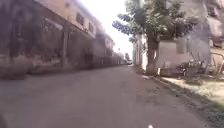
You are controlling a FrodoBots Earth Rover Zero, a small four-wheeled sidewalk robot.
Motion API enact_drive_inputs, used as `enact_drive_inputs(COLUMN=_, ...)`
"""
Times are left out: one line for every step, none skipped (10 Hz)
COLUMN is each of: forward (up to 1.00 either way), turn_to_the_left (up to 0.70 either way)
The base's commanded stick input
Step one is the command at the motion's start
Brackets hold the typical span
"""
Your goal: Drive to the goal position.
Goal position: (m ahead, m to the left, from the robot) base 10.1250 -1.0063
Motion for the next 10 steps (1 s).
enact_drive_inputs(forward=1.0, turn_to_the_left=0.0)
enact_drive_inputs(forward=1.0, turn_to_the_left=0.0)
enact_drive_inputs(forward=1.0, turn_to_the_left=0.0)
enact_drive_inputs(forward=1.0, turn_to_the_left=0.0)
enact_drive_inputs(forward=1.0, turn_to_the_left=0.0)
enact_drive_inputs(forward=1.0, turn_to_the_left=0.0)
enact_drive_inputs(forward=1.0, turn_to_the_left=0.0)
enact_drive_inputs(forward=1.0, turn_to_the_left=0.0)
enact_drive_inputs(forward=1.0, turn_to_the_left=0.0)
enact_drive_inputs(forward=1.0, turn_to_the_left=0.0)
